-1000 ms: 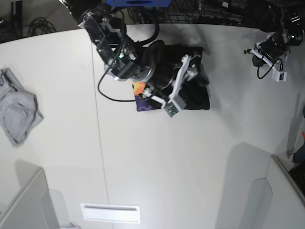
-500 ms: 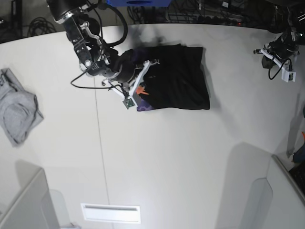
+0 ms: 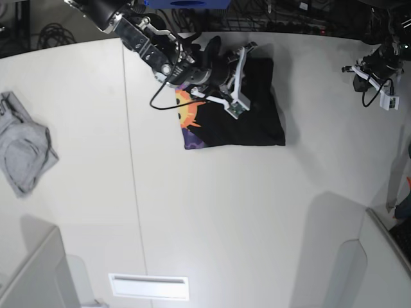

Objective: Fold the T-shirt properly
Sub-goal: 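Release the fold with the right gripper and grasp the bundle with the left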

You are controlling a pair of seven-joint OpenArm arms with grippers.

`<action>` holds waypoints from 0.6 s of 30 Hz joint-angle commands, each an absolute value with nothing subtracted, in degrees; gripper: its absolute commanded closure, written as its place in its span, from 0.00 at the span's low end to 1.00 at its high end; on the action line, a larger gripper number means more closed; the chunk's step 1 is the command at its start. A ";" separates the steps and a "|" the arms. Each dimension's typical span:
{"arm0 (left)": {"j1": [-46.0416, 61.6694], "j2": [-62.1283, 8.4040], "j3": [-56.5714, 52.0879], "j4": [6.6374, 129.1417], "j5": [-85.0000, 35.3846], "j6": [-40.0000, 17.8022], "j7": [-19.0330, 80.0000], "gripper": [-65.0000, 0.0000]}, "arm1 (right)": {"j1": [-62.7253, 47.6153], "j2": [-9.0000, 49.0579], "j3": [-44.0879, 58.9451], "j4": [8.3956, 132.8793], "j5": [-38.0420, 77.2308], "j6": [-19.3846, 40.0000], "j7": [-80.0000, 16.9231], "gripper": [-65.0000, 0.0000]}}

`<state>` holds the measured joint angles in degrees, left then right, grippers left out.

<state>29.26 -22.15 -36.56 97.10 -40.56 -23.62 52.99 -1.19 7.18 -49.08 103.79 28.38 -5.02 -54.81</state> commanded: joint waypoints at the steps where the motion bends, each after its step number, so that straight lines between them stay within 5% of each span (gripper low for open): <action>1: 29.49 -23.08 -37.05 97.80 -41.19 -23.78 52.09 1.00 | 0.75 6.55 -50.15 104.40 28.53 -4.79 -54.81 1.00; 7: 29.23 -22.64 -36.88 100.00 -42.59 -24.13 52.09 1.00 | 6.11 4.44 -56.48 103.34 28.62 -4.79 -59.56 1.00; 15: 30.20 -21.85 -36.62 103.69 -66.24 -28.26 52.09 0.99 | -1.80 9.63 -35.82 114.42 28.62 -4.53 -59.82 1.00; 18: 28.97 -21.05 -34.59 102.55 -70.73 -28.00 52.09 0.56 | -3.91 10.77 -30.37 114.68 28.79 -4.35 -59.82 1.00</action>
